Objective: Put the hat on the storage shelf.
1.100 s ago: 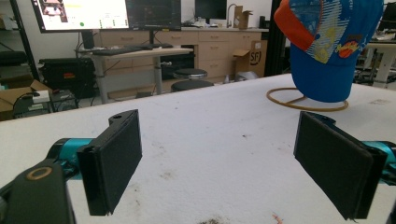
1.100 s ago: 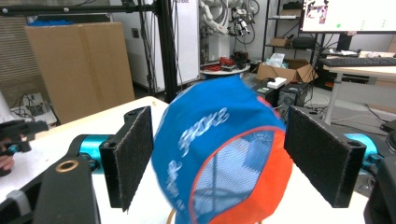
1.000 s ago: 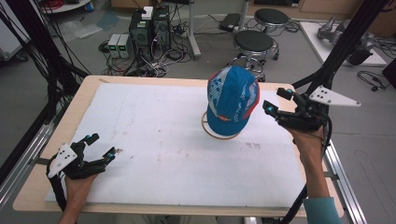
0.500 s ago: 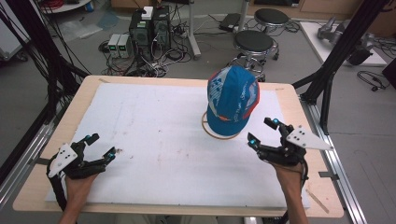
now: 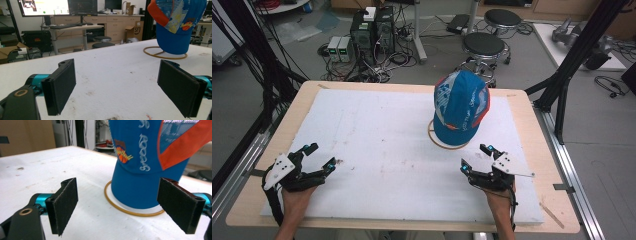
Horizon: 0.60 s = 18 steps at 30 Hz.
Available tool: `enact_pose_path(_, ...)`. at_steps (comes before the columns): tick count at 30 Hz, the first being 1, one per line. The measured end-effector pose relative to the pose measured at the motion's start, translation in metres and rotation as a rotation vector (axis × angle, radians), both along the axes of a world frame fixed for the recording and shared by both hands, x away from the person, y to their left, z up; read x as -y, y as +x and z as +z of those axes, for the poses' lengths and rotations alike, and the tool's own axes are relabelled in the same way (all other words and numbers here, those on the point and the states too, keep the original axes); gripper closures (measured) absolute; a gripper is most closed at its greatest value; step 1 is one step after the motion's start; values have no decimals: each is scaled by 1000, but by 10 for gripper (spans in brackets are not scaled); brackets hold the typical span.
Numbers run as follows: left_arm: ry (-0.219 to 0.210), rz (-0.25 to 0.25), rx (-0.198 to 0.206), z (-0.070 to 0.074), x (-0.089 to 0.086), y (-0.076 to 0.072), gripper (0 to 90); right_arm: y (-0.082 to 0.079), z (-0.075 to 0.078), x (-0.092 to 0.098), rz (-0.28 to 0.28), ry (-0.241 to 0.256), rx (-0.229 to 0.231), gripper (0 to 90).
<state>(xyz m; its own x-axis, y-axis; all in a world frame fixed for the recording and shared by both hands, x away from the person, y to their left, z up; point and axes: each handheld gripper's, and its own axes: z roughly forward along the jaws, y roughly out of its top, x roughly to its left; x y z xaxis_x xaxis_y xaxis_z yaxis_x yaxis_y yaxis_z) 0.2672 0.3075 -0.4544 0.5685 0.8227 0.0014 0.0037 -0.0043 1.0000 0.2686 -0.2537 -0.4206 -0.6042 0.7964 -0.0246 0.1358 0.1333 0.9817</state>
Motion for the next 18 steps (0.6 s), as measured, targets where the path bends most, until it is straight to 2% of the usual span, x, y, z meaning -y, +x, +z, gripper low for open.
enact_pose_path(2,1,1,-1,0,0,0,156,1,-1,-1,-19,-18,-3,164)
enact_pose_path(5,4,0,-3,0,0,0,156,2,-4,-1,-11,-20,-56,165)
enact_pose_path(9,1,1,-1,0,0,0,156,3,-5,-3,5,-19,-95,165)
enact_pose_path(14,4,0,0,0,0,0,156,2,-4,-3,9,-7,-72,168)
enact_pose_path(18,4,0,0,0,0,0,156,2,-4,-3,13,-4,-71,169)
